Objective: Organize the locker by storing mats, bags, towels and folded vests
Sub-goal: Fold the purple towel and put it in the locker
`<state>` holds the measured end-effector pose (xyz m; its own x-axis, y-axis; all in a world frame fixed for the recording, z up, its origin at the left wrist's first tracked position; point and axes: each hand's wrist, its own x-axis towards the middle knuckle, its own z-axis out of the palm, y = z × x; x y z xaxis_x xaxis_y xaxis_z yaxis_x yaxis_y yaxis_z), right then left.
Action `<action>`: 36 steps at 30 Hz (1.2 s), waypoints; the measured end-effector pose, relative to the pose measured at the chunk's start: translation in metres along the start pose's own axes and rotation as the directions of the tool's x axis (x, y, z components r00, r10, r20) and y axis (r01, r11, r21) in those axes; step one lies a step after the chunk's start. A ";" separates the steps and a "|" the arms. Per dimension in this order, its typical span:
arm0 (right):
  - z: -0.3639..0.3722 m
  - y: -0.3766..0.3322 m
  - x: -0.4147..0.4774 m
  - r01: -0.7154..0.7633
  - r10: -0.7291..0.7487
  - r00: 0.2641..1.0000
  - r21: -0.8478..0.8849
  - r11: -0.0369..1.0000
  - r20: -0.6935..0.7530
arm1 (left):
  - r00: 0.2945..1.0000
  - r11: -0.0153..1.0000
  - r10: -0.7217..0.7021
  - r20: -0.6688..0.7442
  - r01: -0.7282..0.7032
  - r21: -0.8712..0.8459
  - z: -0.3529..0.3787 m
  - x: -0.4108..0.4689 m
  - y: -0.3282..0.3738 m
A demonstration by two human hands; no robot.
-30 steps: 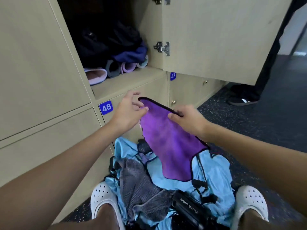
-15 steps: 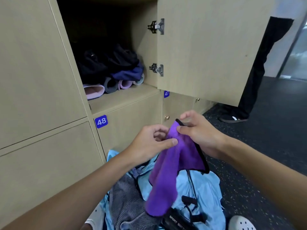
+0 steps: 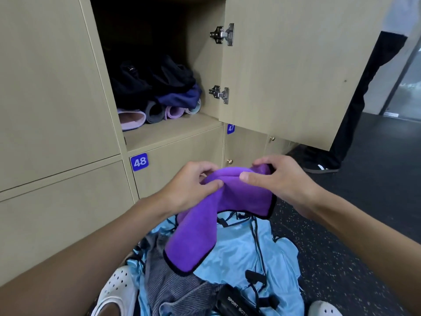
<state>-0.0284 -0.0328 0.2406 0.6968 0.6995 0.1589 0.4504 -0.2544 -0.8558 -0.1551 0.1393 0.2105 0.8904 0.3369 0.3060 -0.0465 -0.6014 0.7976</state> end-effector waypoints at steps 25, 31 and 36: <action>0.024 0.001 -0.001 0.211 -0.208 0.972 -0.012 0.977 0.109 | 0.993 0.993 0.116 -0.011 -0.116 0.029 -0.022 -0.006 0.025; 0.029 -0.004 -0.001 0.267 -0.266 0.964 0.026 0.963 -0.029 | 0.990 0.996 0.065 -0.122 -0.056 0.074 -0.023 -0.013 0.019; 0.020 -0.002 0.001 0.229 -0.215 0.959 0.061 0.971 -0.188 | 0.975 0.966 -0.073 -0.209 0.122 0.230 -0.028 -0.021 0.002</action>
<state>-0.0397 -0.0179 0.2323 0.6760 0.5997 0.4283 0.5632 -0.0456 -0.8251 -0.1865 0.1512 0.2199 0.7774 0.5236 0.3485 0.1675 -0.7064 0.6878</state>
